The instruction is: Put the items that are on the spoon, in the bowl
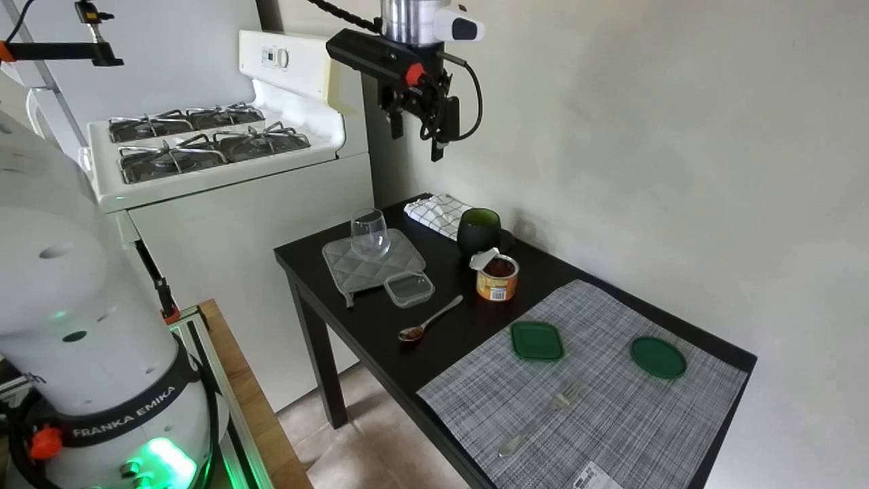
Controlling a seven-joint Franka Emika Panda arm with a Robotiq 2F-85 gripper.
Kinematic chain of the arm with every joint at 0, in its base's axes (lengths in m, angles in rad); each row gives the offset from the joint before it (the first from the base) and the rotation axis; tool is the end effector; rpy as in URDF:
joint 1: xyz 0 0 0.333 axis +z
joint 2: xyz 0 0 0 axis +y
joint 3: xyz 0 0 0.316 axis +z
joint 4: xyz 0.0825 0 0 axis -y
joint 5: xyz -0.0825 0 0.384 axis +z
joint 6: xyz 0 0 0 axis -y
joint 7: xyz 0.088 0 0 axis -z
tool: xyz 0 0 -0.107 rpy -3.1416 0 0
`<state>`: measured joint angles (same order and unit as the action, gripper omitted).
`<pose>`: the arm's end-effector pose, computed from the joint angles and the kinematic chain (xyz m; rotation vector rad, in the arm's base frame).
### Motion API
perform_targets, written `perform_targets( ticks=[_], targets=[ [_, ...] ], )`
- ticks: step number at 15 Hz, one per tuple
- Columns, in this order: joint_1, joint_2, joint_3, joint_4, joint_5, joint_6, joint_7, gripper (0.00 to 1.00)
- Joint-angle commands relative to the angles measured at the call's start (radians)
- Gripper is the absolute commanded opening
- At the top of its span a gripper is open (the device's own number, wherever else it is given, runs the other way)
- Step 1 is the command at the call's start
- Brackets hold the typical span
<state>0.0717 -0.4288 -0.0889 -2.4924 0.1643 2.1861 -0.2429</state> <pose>0.4218 -0.0022 0.4502 -2.9664 -0.2147 -0.2096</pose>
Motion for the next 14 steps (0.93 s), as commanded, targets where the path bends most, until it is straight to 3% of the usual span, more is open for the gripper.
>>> perform_targets(
  ticks=[1, 4, 8, 12, 14],
  targets=[
    [-0.035, 0.043, 0.027, -0.039, -0.092, 0.005, 0.008, 1.00],
    [-0.046, 0.082, 0.044, -0.069, -0.188, 0.071, -0.001, 1.00],
    [-0.059, 0.138, 0.055, -0.120, -0.294, 0.243, 0.002, 1.00],
    [-0.065, 0.212, 0.035, -0.156, -0.289, 0.399, -0.002, 1.00],
    [-0.066, 0.248, 0.023, -0.149, -0.262, 0.421, -0.024, 1.00]
  ],
)
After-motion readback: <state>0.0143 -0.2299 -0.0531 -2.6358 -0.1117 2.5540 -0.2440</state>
